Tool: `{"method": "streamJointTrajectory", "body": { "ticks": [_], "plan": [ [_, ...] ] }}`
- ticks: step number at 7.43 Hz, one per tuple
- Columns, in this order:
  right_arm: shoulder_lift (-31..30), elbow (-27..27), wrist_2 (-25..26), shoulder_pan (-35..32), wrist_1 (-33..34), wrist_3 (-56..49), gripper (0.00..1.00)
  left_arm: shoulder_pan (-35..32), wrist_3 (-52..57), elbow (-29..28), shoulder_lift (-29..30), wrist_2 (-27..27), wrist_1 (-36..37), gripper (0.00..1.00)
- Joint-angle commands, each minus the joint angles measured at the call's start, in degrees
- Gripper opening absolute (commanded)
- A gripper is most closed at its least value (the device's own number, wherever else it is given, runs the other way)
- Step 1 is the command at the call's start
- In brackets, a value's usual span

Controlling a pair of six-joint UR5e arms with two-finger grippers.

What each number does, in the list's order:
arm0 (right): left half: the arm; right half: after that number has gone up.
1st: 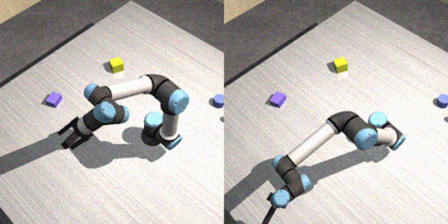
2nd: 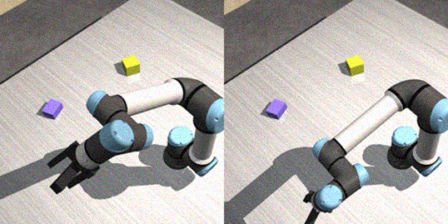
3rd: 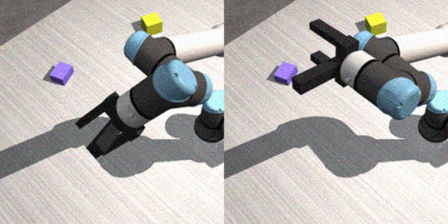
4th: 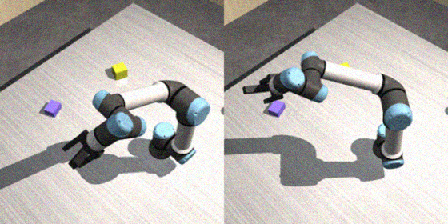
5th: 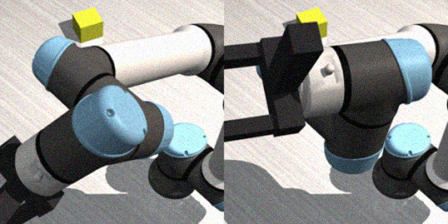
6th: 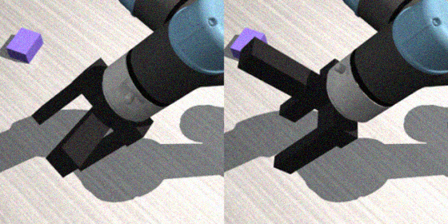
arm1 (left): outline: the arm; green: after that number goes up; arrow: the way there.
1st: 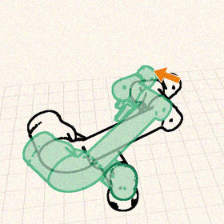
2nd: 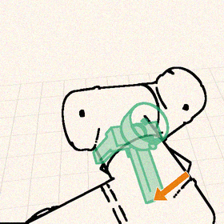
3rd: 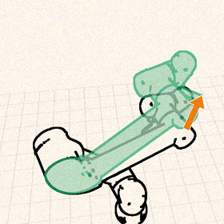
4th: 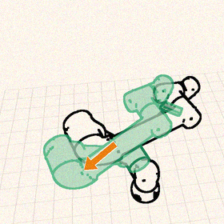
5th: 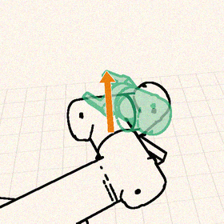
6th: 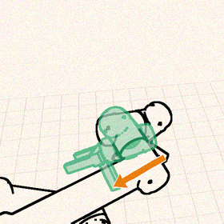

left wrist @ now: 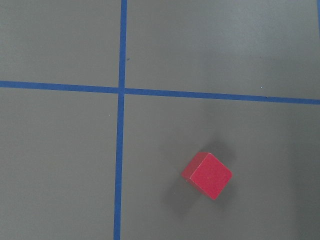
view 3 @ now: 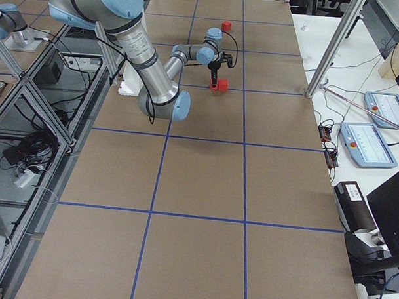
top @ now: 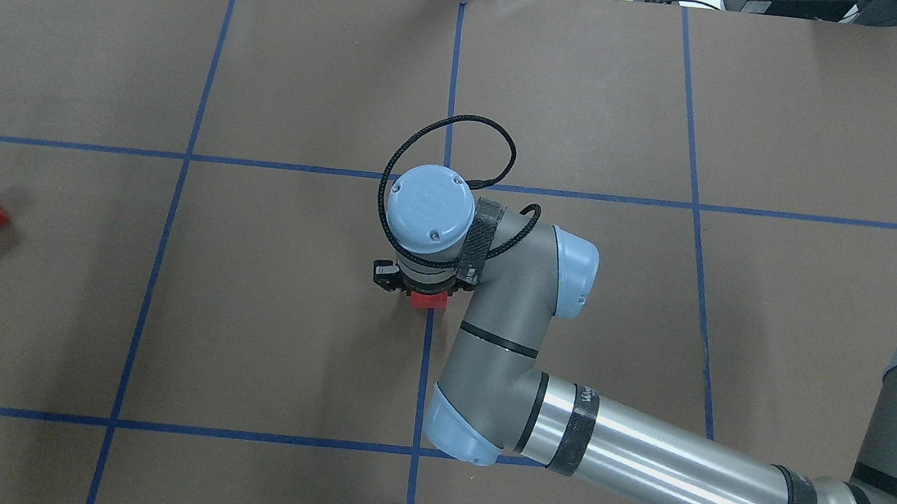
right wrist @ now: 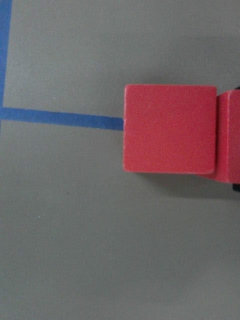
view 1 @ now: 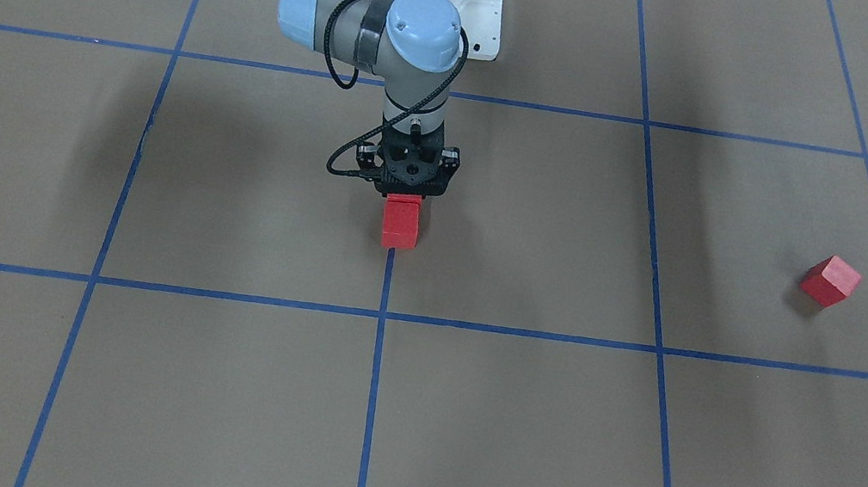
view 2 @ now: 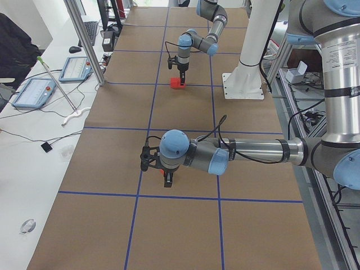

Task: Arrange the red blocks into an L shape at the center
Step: 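Lower the red cube beside the center cube, farther from the robot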

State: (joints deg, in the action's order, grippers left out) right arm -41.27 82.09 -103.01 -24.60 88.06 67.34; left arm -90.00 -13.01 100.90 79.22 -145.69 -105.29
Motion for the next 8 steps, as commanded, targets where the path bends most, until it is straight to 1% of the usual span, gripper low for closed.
{"method": "streamJointTrajectory", "body": {
  "ticks": [1, 5, 6, 7, 8],
  "plan": [
    [-0.13, 0.00, 0.00, 0.08, 0.01, -0.02, 0.54, 0.00, 0.00, 0.09, 0.06, -0.03, 0.00, 1.00],
    [-0.30, 0.00, 0.09, 0.08, 0.10, -0.10, 0.55, 0.00, 0.00, 0.09, -0.03, -0.12, 0.00, 1.00],
    [-0.30, 0.00, 0.09, 0.08, 0.10, -0.02, 0.75, 0.00, -0.09, 0.09, -0.03, -0.12, 0.00, 1.00],
    [-0.30, 0.00, 0.26, 0.16, 0.01, 0.16, 0.99, 0.00, -0.09, 0.17, 0.06, -0.12, 0.00, 1.00],
    [-0.30, 0.00, 0.70, 0.25, 0.01, 0.07, 0.99, 0.00, 0.00, 0.18, -0.03, -0.12, 0.00, 1.00]
  ]
}}
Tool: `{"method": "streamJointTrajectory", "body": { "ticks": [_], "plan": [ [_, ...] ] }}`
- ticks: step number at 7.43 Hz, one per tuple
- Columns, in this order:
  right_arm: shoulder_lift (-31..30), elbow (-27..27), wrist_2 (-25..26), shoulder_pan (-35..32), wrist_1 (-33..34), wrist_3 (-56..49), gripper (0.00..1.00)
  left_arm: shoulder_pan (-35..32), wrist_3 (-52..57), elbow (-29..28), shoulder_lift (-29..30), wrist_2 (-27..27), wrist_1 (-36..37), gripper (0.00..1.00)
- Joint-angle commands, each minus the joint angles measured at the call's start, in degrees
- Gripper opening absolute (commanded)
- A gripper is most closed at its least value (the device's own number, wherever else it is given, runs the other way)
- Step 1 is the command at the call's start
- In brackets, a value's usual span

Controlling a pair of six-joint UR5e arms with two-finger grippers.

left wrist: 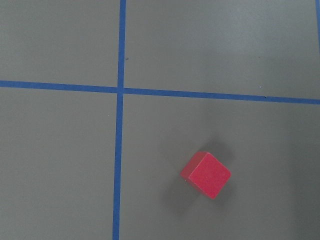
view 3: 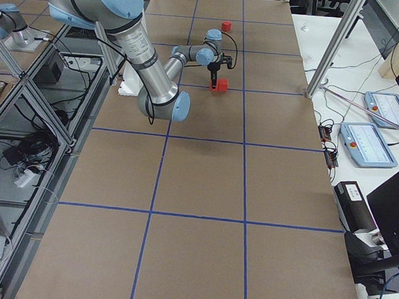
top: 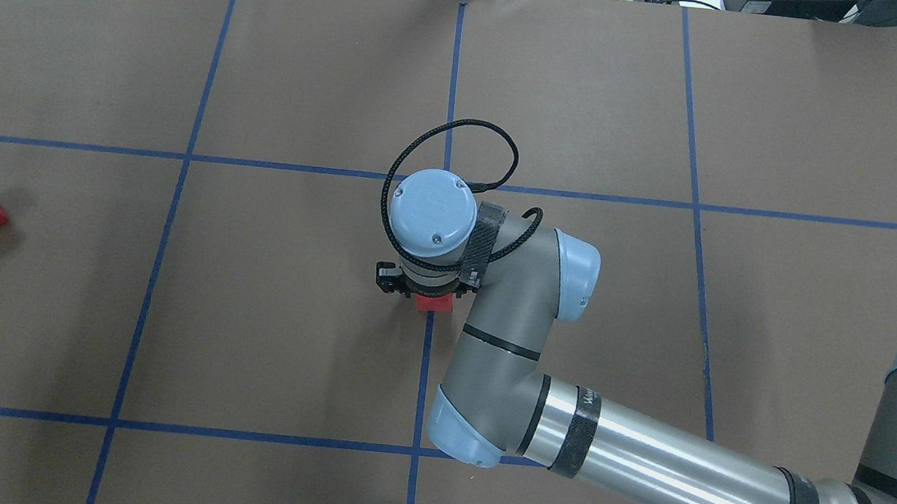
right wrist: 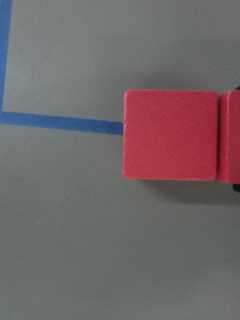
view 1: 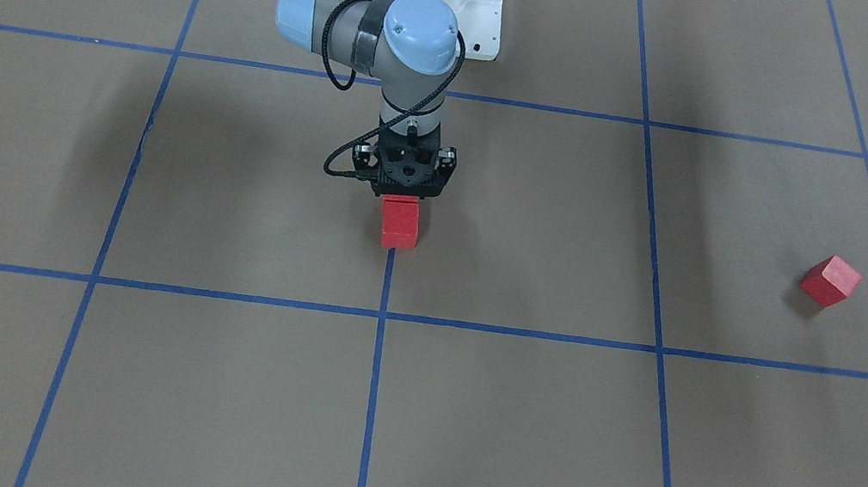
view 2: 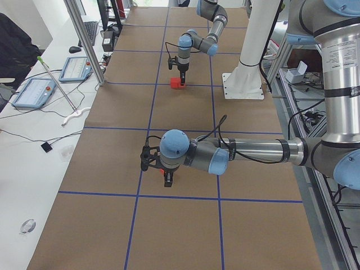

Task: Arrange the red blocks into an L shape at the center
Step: 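Lower the red cube beside the center cube, farther from the robot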

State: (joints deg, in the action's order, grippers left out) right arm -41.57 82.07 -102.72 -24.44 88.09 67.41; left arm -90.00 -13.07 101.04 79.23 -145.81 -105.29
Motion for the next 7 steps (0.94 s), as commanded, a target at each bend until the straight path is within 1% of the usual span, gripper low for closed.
{"method": "streamJointTrajectory", "body": {
  "ticks": [1, 3, 5, 6, 7],
  "plan": [
    [0.09, 0.02, 0.41, 0.10, -0.03, -0.08, 0.99, 0.00, -0.03, 0.03, -0.04, 0.00, 0.00, 1.00],
    [0.18, 0.20, 0.41, 0.10, 0.06, -0.08, 1.00, 0.00, -0.37, 0.03, 0.05, 0.00, 0.09, 1.00],
    [-0.52, 1.95, 0.24, -0.08, 0.24, 0.00, 1.00, 0.26, -7.03, 0.12, 0.84, 0.52, -1.30, 1.00],
    [-3.83, 6.39, -0.02, -0.86, 0.24, 0.09, 1.00, 2.61, -13.41, 0.12, 2.58, 1.48, -1.40, 1.00],
    [-8.56, 12.88, -0.72, -2.44, 0.32, 0.09, 1.00, 6.64, -21.91, 0.12, 4.69, 4.89, -1.67, 1.00]
  ]
}}
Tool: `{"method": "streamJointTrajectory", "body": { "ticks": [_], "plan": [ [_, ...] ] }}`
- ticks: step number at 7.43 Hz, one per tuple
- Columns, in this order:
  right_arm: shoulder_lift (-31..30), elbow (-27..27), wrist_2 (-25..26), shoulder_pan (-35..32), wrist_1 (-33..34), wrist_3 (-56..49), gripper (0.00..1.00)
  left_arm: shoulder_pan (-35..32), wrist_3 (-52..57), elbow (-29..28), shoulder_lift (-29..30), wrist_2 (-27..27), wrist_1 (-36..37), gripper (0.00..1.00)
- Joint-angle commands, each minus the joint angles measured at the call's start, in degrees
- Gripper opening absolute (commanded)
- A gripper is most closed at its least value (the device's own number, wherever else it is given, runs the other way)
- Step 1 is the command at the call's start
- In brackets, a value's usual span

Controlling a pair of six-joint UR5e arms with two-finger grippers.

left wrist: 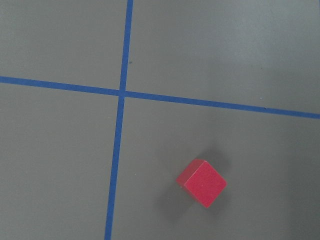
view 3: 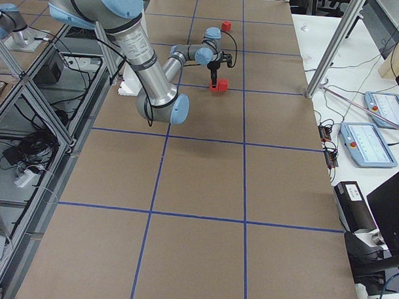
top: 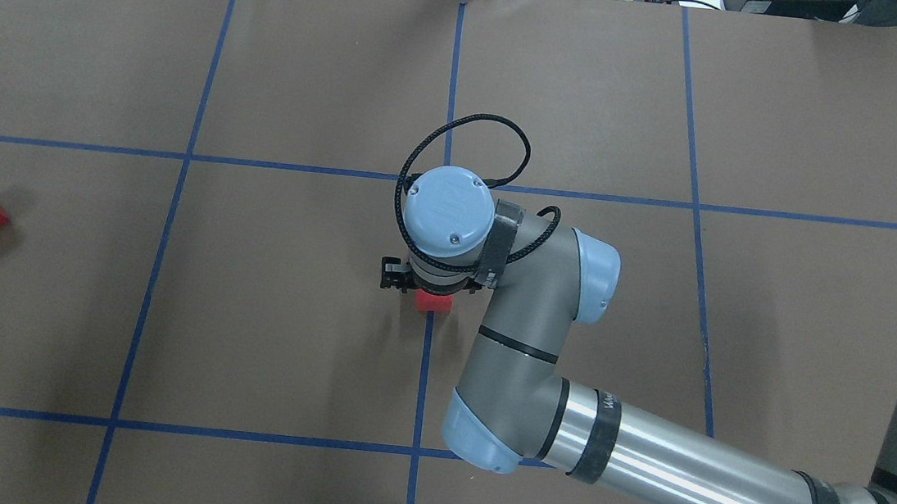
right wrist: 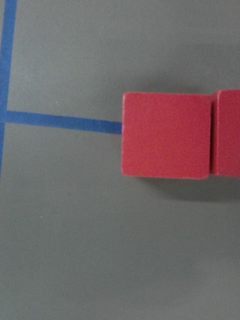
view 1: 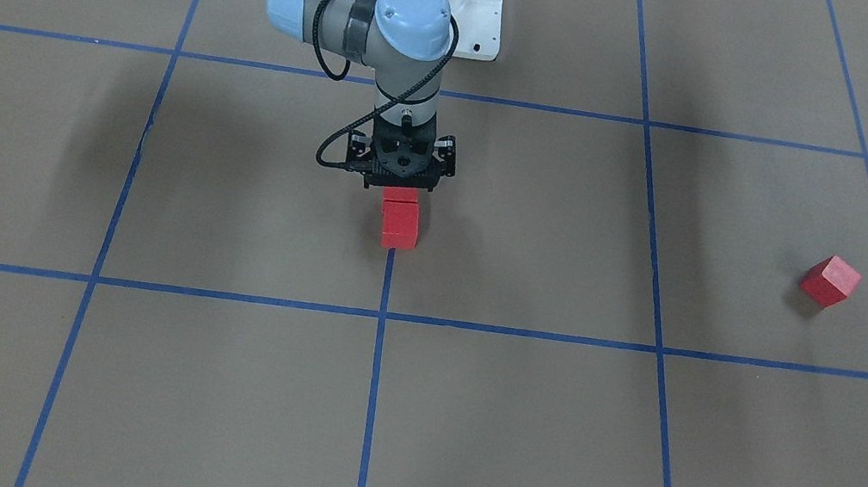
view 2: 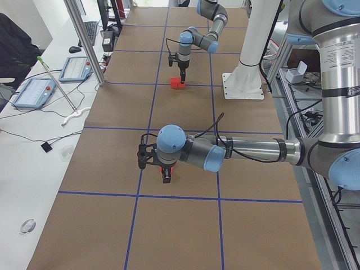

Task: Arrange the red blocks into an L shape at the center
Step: 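Open the right gripper and lift away while the left gripper reaches its cube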

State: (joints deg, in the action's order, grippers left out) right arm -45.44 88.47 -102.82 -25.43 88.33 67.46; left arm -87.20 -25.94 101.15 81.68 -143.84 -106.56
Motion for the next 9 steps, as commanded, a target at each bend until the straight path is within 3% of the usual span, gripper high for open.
{"method": "streamJointTrajectory", "body": {
  "ticks": [1, 3, 5, 8, 9],
  "plan": [
    [-9.27, 12.10, -2.80, -3.99, 0.52, 0.04, 1.00, 7.44, -15.22, 0.01, 2.78, 5.65, -2.05, 1.00],
    [-17.36, 18.12, -10.17, -11.27, 0.35, 0.04, 1.00, 12.90, -28.40, -0.52, 2.79, 8.22, -3.30, 1.00],
    [-23.43, 18.75, -15.64, -18.92, -0.35, -0.40, 1.00, 22.63, -45.08, -1.83, 5.15, 15.83, -3.91, 1.00],
    [-27.50, 17.53, -15.66, -23.61, -0.18, -6.28, 1.00, 23.83, -47.89, -9.19, 5.24, 16.93, -9.63, 1.00],
    [-27.51, 17.52, -15.66, -23.62, -0.27, -6.20, 1.00, 23.83, -51.37, -9.05, 5.33, 16.93, -9.72, 1.00]
  ]
}}
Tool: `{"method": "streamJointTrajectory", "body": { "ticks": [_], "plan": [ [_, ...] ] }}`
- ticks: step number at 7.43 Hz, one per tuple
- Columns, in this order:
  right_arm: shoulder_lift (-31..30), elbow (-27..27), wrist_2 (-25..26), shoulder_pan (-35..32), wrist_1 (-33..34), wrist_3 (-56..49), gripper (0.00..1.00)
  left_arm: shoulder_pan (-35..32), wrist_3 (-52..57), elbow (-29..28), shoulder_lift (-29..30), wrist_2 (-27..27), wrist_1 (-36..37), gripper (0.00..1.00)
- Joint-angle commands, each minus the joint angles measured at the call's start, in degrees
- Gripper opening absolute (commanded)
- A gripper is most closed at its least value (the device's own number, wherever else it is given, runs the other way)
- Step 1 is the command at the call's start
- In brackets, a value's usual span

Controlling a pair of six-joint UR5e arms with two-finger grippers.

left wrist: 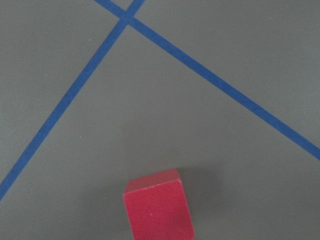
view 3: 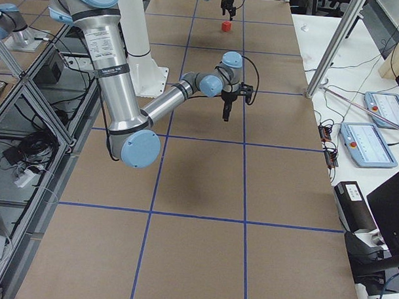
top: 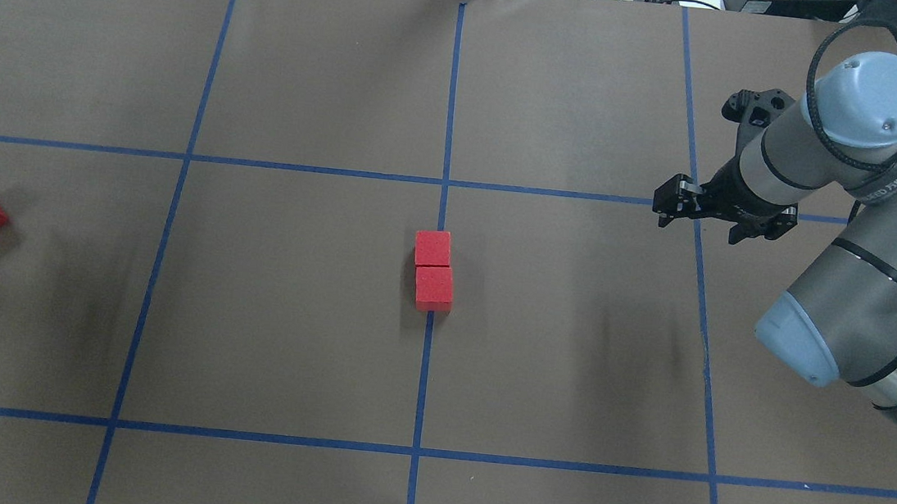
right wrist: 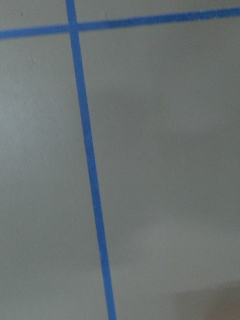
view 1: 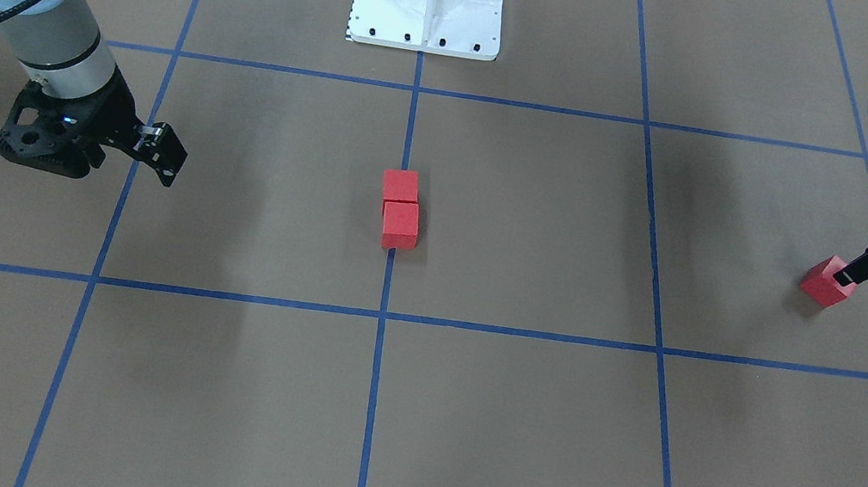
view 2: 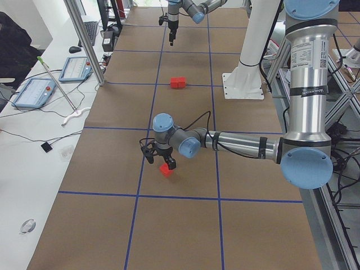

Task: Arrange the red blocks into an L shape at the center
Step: 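Open the right gripper and lift away while the left gripper reaches its cube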

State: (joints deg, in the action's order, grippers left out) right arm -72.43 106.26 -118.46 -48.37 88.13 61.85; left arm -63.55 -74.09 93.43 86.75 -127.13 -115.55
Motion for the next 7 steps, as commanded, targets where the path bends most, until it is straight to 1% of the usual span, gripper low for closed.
{"method": "streamJointTrajectory", "body": {
  "ticks": [1, 2, 5, 6, 7],
  "plan": [
    [-0.52, -0.27, -0.02, -1.10, 0.02, -0.59, 1.00, 0.62, -5.08, -1.49, 0.17, 0.22, -2.21, 1.00],
    [-0.52, -0.27, 0.07, -1.46, -0.06, -0.59, 1.00, 0.97, -6.15, -1.67, 0.35, 0.13, -2.75, 1.00],
    [-0.61, -0.27, 0.24, -1.55, -0.06, -0.59, 1.00, 1.94, -6.16, -5.52, 3.24, 0.22, -2.84, 1.00],
    [-0.61, -0.27, 0.33, -1.63, -0.06, -0.59, 1.00, 2.46, -6.16, -6.06, 3.25, 0.22, -3.97, 1.00],
    [-0.61, -0.27, 0.33, -1.72, -0.06, -0.68, 1.00, 2.99, -6.16, -6.32, 3.25, 0.30, -4.16, 0.96]
  ]
}}
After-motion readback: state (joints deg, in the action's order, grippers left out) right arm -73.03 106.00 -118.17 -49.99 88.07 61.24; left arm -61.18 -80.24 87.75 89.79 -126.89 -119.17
